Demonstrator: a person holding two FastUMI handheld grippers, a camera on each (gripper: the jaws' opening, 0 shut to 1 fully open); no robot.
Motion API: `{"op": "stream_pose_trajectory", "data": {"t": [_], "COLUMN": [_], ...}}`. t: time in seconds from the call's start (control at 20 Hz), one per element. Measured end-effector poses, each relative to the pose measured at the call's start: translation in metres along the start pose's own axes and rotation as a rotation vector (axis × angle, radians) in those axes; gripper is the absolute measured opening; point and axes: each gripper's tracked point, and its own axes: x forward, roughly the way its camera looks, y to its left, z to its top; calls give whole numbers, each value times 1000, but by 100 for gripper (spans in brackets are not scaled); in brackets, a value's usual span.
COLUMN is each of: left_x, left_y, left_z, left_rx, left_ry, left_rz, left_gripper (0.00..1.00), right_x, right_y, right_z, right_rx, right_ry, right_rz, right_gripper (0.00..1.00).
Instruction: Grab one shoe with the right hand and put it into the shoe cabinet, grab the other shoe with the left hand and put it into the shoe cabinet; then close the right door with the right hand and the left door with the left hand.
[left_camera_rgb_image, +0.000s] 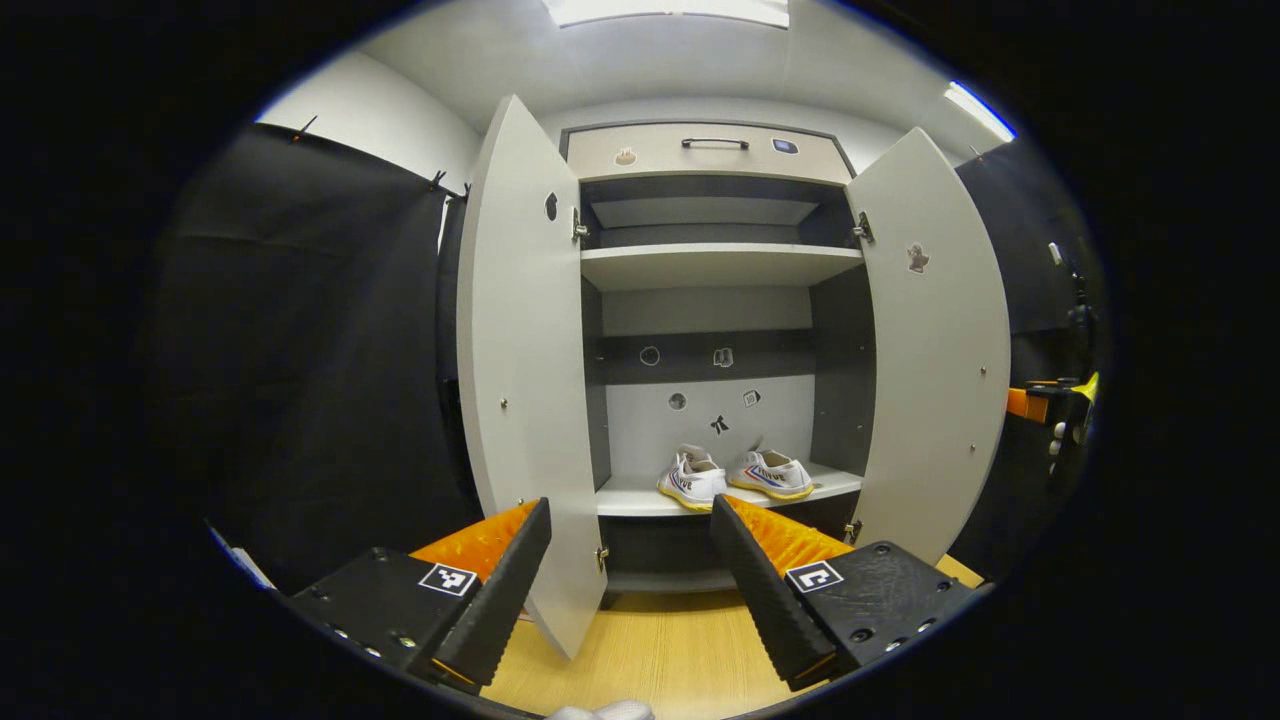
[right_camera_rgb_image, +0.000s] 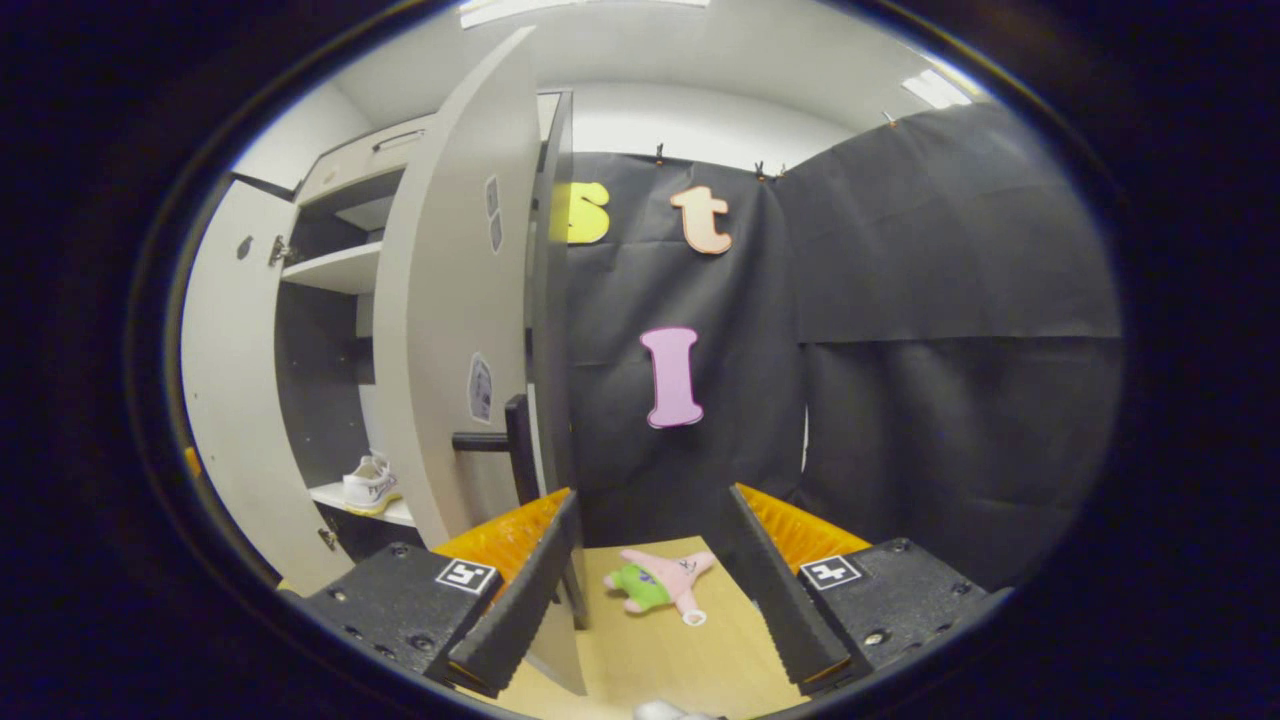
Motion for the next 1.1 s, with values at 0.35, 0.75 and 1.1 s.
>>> {"op": "stream_pose_trajectory", "data": {"t": [0.35,0.75,1.1], "left_x": [-1,-13,-16], "left_y": [8,38,89], "left_z": [2,-1,-2], "left_rx": [6,21,14], "left_ry": [-5,-2,5], "left_rz": [10,48,117], "left_gripper": [100,96,96], "right_x": [-10,-7,-47], "right_y": [23,138,201], "right_z": [-3,-7,8], "right_rx": [-17,-18,-7], "right_ry": [0,4,-31], "right_rz": [24,208,283], "right_gripper": [93,87,99]}}
